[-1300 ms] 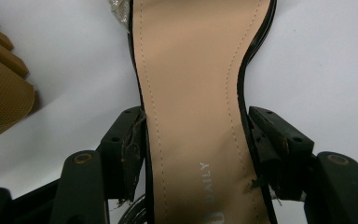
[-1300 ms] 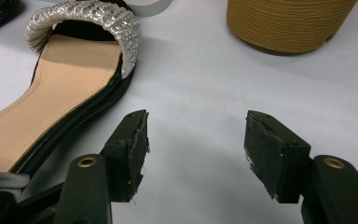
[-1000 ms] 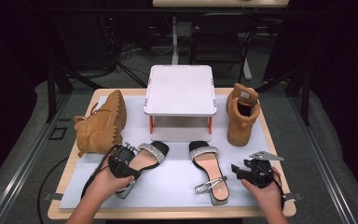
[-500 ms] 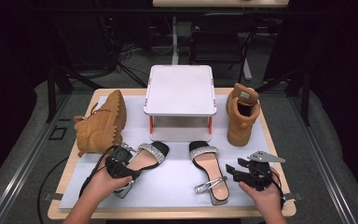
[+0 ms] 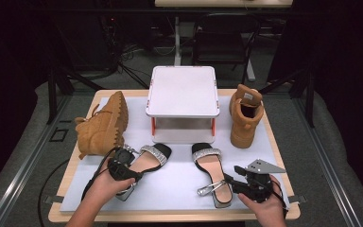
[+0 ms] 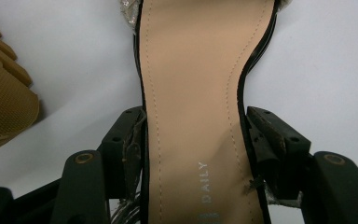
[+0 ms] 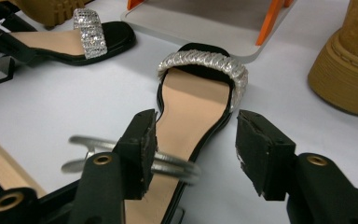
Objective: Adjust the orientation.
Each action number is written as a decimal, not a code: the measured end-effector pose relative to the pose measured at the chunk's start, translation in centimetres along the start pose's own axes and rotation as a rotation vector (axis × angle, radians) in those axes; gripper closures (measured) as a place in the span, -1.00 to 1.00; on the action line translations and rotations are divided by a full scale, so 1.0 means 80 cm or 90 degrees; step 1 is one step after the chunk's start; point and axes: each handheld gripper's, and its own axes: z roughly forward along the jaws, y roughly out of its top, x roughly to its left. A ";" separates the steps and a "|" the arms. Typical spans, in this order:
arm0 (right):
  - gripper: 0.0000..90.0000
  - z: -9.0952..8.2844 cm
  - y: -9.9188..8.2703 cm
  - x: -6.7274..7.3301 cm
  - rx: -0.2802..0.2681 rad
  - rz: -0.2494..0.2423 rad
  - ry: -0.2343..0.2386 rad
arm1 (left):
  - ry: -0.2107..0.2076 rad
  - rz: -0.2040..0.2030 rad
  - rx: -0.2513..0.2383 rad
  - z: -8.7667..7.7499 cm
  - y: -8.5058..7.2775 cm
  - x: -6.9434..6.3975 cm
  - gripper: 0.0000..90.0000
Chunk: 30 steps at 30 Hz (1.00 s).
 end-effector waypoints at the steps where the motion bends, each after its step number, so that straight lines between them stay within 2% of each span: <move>1: 0.11 -0.003 -0.003 0.001 0.001 0.002 0.001 | -0.001 -0.001 -0.001 0.000 0.000 0.000 -0.12; 6: 0.23 -0.012 -0.013 0.001 0.010 0.004 -0.003 | -0.005 -0.002 -0.004 0.000 -0.001 0.002 -0.12; 11: 0.36 -0.006 -0.017 0.004 0.034 -0.007 0.014 | -0.009 -0.004 -0.005 -0.001 -0.001 0.003 -0.13; 16: 0.35 -0.002 -0.019 0.003 0.050 -0.017 0.019 | -0.010 -0.005 -0.002 0.000 0.000 0.003 -0.13; 19: 0.34 0.002 -0.022 0.001 0.054 -0.001 0.031 | -0.008 -0.005 -0.002 0.000 0.000 0.002 -0.13; 24: 0.31 0.010 -0.022 0.001 0.053 0.006 0.036 | -0.008 -0.008 -0.005 0.001 -0.001 0.002 -0.13; 27: 0.45 0.015 -0.020 0.000 0.052 0.018 0.038 | -0.009 -0.007 -0.007 0.002 -0.002 0.003 -0.12; 30: 0.67 0.017 -0.016 0.000 0.054 0.012 0.020 | -0.015 -0.009 -0.011 0.001 -0.003 0.004 -0.12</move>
